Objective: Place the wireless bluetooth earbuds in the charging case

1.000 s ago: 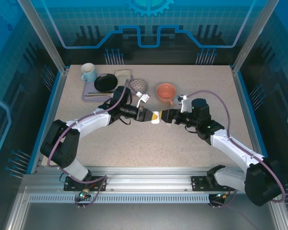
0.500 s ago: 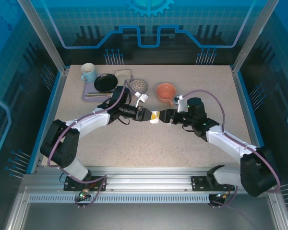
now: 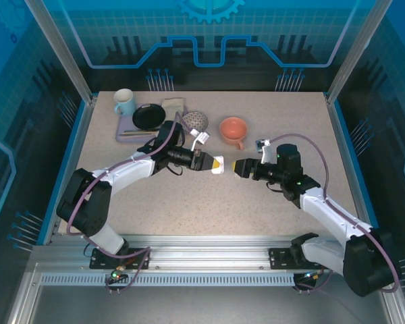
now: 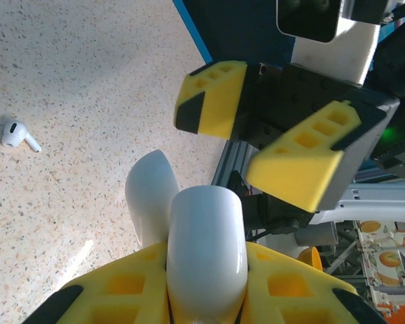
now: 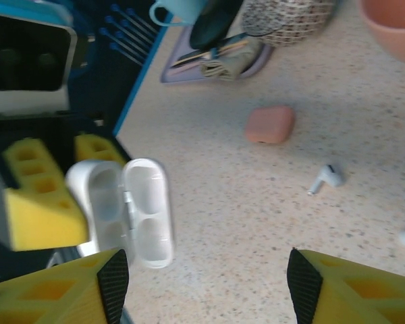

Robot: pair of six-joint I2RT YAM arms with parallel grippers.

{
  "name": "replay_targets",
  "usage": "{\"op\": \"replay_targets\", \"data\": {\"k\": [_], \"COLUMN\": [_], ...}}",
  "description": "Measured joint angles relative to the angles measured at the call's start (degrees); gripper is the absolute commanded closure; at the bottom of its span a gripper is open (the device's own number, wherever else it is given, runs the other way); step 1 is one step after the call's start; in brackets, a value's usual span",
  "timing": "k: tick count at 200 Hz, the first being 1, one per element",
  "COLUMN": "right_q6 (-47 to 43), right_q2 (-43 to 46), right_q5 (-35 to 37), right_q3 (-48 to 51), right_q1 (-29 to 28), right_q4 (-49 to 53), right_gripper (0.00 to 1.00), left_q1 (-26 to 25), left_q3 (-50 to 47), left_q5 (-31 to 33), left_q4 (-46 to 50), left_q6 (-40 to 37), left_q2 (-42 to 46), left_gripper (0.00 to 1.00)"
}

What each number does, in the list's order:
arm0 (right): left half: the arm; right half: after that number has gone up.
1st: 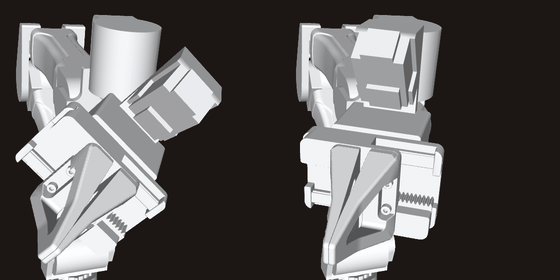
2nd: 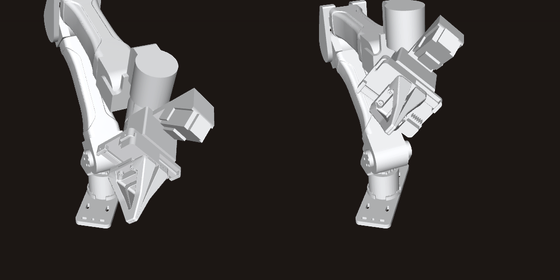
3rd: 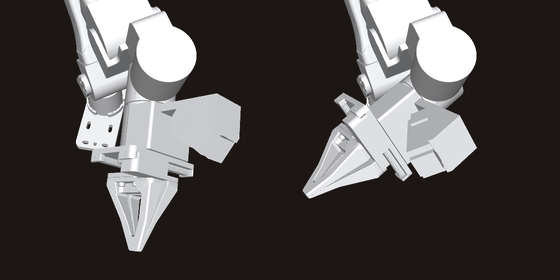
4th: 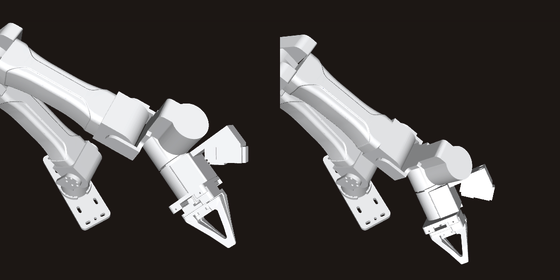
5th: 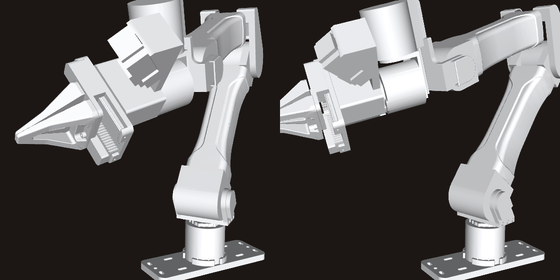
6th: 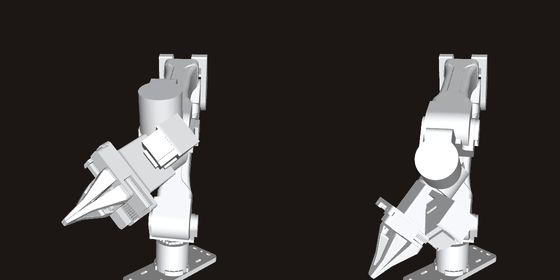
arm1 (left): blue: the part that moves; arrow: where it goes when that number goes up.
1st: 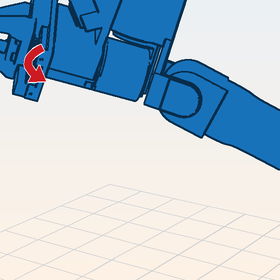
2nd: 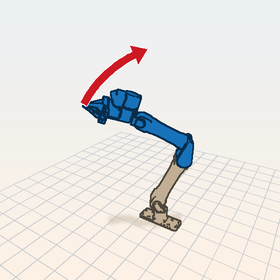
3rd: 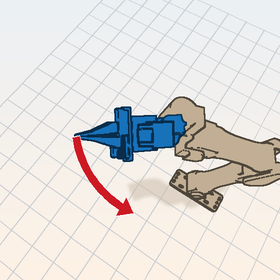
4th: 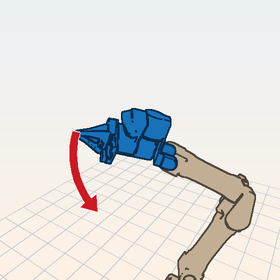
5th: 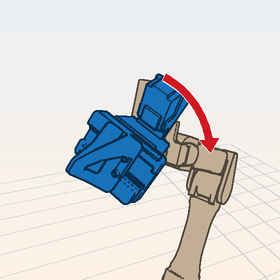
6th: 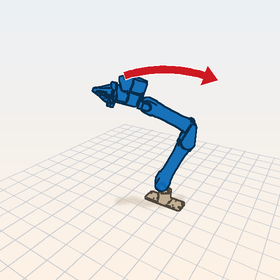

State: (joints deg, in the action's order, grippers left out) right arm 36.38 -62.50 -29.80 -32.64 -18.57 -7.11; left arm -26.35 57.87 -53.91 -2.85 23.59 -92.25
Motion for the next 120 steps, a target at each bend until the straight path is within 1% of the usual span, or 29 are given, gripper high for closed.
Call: {"op": "replay_targets", "data": {"k": [42,70,120], "right_q6": [0.3,0.7,1.2], "right_q2": [-2.0,-4.1,-7.4], "right_q5": [-5.7,-7.4,-8.2], "right_q3": [0.0,0.0,-0.9], "right_q1": [0.0,-0.2,-1.5], "right_q4": [-2.1,-3.5,-5.7], "right_gripper": [0.51,0.55,0.56], "left_q1": [0.0,0.0,0.0], "left_q3": [1.5,1.7,1.8], "left_q5": [-0.7,-1.0,-1.1], "left_q4": [-0.5,-0.6,-1.0], "left_q6": [0.0,0.0,0.0], "left_q2": [0.0,0.0,0.0], "left_gripper": [1.00,1.00,1.00]}}
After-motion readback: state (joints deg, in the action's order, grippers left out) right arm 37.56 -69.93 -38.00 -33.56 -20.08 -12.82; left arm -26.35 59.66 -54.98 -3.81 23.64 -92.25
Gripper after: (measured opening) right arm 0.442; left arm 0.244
